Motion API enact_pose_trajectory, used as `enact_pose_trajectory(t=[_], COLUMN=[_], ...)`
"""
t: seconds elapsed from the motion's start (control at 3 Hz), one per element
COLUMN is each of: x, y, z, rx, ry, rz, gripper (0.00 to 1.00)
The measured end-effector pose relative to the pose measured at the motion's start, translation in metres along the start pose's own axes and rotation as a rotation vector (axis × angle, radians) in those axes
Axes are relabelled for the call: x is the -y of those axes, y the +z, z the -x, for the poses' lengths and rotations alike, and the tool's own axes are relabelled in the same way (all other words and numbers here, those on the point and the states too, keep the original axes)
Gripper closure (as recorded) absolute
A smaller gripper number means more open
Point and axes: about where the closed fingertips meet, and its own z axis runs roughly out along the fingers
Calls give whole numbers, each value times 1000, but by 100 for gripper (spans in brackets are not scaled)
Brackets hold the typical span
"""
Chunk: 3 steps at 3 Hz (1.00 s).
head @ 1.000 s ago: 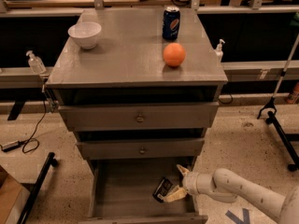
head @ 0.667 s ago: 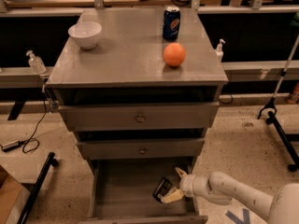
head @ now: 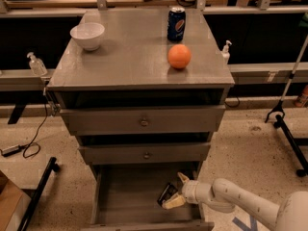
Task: Pick rxbar chocolate from bottom drawer and place on counter
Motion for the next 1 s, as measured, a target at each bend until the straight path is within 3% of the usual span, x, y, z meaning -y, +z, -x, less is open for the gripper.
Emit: enact_pose_trajectory(t=[0.33, 0.67, 1.0], x=[-4, 0, 1], y=[24, 52, 53], z=[7, 1, -2], rx=[78, 111, 111], ry=[25, 71, 75], rz=[21, 8, 7], gripper=[0, 0, 0])
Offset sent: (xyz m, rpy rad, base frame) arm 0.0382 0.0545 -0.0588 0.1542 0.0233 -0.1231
